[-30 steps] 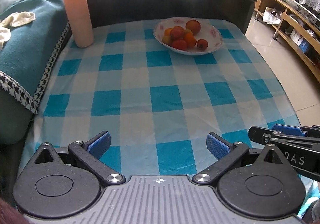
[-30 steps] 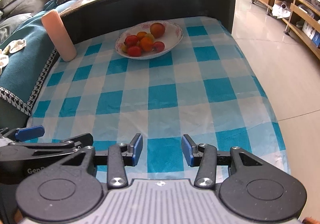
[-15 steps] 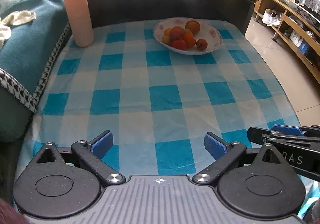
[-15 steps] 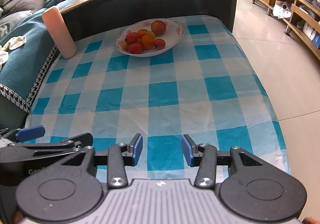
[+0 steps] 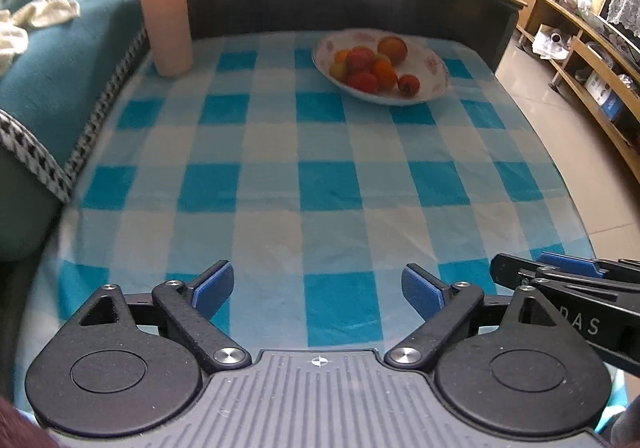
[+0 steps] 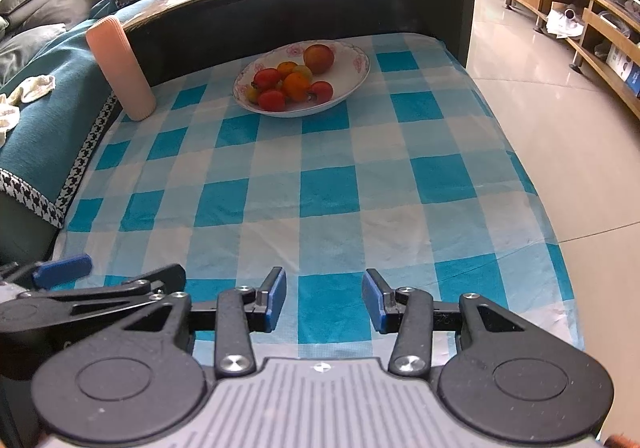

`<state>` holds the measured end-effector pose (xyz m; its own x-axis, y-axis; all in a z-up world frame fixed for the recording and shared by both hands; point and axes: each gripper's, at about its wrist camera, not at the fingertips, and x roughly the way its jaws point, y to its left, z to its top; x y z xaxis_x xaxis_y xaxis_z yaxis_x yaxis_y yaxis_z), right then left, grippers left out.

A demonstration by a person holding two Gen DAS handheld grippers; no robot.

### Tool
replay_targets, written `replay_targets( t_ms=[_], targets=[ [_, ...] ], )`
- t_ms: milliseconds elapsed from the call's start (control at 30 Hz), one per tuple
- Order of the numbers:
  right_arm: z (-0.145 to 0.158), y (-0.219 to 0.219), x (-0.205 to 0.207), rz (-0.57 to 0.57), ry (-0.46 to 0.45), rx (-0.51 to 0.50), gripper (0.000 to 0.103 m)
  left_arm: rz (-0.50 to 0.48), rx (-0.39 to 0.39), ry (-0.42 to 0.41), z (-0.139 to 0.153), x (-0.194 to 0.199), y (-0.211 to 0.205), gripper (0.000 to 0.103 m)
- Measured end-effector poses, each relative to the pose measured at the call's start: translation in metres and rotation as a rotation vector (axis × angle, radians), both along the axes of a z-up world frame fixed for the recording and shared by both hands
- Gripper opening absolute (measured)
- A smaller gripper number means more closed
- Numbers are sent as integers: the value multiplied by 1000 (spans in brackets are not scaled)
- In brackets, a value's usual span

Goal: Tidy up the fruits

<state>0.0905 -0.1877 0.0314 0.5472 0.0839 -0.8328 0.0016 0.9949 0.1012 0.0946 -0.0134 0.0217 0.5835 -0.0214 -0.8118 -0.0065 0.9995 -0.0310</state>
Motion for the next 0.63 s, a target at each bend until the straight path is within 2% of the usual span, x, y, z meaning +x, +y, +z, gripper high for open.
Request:
replay_targets(
  t_ms=[433, 633],
  targets=[
    [0, 0, 0, -7, -5, 17, 53, -77, 141, -157, 10, -11, -15, 92],
    [1, -2, 1, -15, -11, 20, 53, -66, 149, -172, 10, -10, -13, 94]
  ],
)
